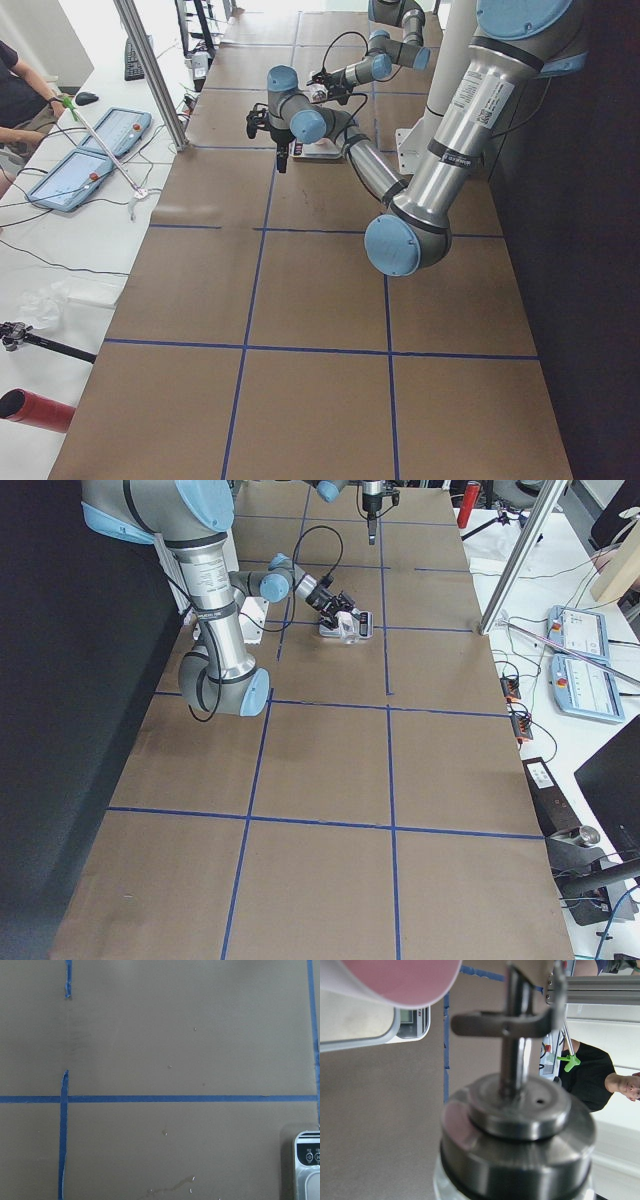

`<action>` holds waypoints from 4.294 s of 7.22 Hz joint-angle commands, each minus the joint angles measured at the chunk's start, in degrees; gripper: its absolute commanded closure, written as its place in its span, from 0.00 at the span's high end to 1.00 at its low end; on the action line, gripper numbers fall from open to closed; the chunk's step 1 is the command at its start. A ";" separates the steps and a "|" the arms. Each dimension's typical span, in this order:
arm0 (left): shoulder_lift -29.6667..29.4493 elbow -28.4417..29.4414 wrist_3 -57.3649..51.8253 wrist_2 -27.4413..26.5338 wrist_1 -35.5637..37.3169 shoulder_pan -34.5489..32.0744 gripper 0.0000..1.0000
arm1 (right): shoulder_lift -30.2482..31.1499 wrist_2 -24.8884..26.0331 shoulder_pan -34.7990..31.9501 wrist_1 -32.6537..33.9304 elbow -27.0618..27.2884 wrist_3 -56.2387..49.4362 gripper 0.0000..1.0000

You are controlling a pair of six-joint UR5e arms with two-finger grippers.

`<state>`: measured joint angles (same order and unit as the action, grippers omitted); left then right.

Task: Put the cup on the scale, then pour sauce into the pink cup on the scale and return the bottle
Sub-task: 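Tilt the bottle spout over the cup with the right gripper to pour, then turn the bottle upright and move it away from the cup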

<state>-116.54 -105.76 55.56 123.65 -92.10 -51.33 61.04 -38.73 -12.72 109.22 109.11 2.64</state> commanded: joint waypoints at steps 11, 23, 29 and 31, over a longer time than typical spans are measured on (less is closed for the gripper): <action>0.09 0.11 0.16 0.10 -0.36 0.01 0.95 | 0.05 11.65 -0.03 3.71 -0.48 -8.68 0.00; -0.18 -0.06 0.25 0.27 -0.36 0.01 0.95 | 0.75 8.51 0.67 2.67 -0.13 30.49 0.00; -0.18 -0.41 0.34 0.36 -0.27 0.01 0.95 | 5.57 0.06 0.77 -29.32 1.10 80.48 0.00; -0.18 -0.41 0.34 0.19 -0.27 0.01 0.95 | 14.49 0.14 0.07 -37.66 3.02 85.68 0.00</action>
<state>-116.72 -106.12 55.90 123.93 -92.42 -51.33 70.04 -38.55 -12.19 76.03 110.69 84.61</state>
